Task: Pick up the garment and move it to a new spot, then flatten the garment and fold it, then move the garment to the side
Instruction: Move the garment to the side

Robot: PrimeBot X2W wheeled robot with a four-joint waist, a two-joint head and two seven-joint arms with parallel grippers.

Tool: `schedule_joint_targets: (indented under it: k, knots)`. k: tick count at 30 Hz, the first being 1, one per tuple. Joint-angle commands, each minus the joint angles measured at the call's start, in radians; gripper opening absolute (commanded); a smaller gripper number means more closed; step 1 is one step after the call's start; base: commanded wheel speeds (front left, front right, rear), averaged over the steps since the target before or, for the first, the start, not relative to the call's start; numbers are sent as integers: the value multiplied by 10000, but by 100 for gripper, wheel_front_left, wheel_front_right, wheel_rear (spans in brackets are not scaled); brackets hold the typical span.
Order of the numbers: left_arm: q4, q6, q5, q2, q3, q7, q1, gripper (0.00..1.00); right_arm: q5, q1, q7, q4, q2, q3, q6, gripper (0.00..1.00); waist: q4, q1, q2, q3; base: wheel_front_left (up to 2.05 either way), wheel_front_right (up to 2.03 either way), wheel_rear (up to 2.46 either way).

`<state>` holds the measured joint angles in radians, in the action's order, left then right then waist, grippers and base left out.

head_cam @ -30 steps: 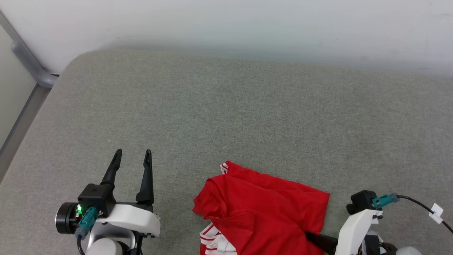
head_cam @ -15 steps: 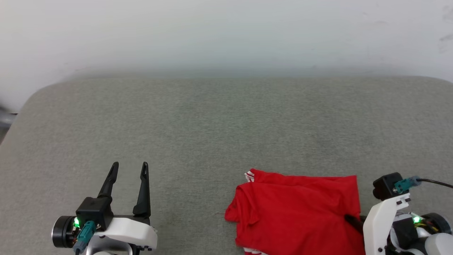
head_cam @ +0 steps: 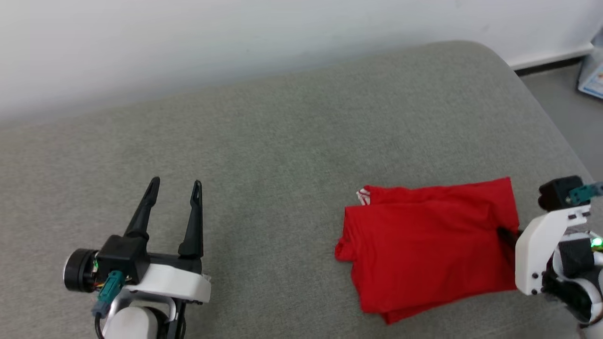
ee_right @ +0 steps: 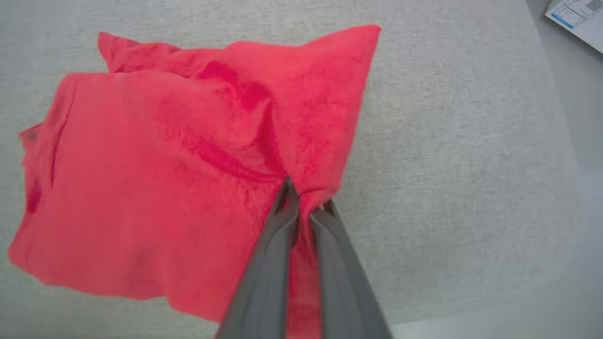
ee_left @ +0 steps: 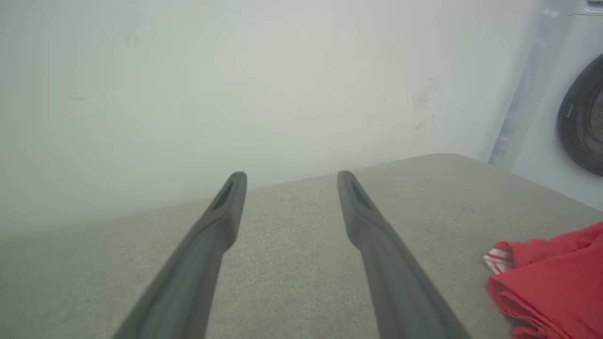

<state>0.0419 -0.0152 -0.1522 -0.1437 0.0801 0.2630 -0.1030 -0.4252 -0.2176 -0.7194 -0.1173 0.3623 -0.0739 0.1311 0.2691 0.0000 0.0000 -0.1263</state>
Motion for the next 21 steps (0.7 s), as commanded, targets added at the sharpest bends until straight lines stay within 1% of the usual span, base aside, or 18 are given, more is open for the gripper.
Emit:
schedule_joint_targets:
  k: [1,5,9,14,21]
  knots:
    - [-31,-43,87,-102,15,16,-187,100,49,-307,107,-116,-134,85,-8,0,724,0,0,-828,0,0,0]
    - [-210,-251,263,-356,202,-46,-792,100,386,-1304,694,-966,-104,476,-8,0,924,0,0,-1735,0,0,0]
    - [-425,-379,370,-586,311,-180,-1390,100,767,-2292,1480,-1936,79,772,-8,0,858,0,0,-2584,0,0,0]
    - [-843,-554,495,-776,535,-343,-2139,100,1233,-3525,2338,-2932,459,1620,-9,0,492,0,0,-3610,0,0,0]
    - [-1461,-725,560,-912,786,-448,-3035,100,1954,-4900,3083,-3737,1206,3148,-8,0,-115,0,0,-4833,0,0,0]
